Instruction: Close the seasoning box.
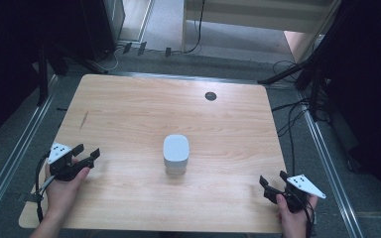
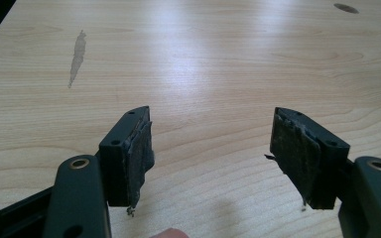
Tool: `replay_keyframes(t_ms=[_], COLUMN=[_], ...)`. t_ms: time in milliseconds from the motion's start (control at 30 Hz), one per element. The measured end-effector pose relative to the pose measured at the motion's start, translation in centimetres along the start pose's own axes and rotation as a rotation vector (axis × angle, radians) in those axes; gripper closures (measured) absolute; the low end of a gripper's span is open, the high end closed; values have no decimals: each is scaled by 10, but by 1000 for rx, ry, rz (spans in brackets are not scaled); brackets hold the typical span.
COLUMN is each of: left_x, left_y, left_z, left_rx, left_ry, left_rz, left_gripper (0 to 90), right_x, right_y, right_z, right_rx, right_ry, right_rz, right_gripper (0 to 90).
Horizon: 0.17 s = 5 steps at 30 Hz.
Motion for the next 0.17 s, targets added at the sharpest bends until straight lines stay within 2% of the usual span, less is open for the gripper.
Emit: replay_keyframes(t_ms=[167], left_x=[0], left_y=[1], left_z=[0], left_rx=[-5], left_ry=[7], left_rz=[1], left_gripper=[357], right_x=[-1], right_y=[1], right_z=[0], right_rx=[-14], right_ry=[-5], right_rz=[-2], right_gripper=[181])
Point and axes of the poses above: each handheld gripper's, and its own axes: y roughly forward along the jaws, z roughly out of its top, x roughly to its right, the point moved 7 cm from there along y, roughly forward along the jaws, and after that the axes turned 15 degrees about -y, right-handed, at the moved point
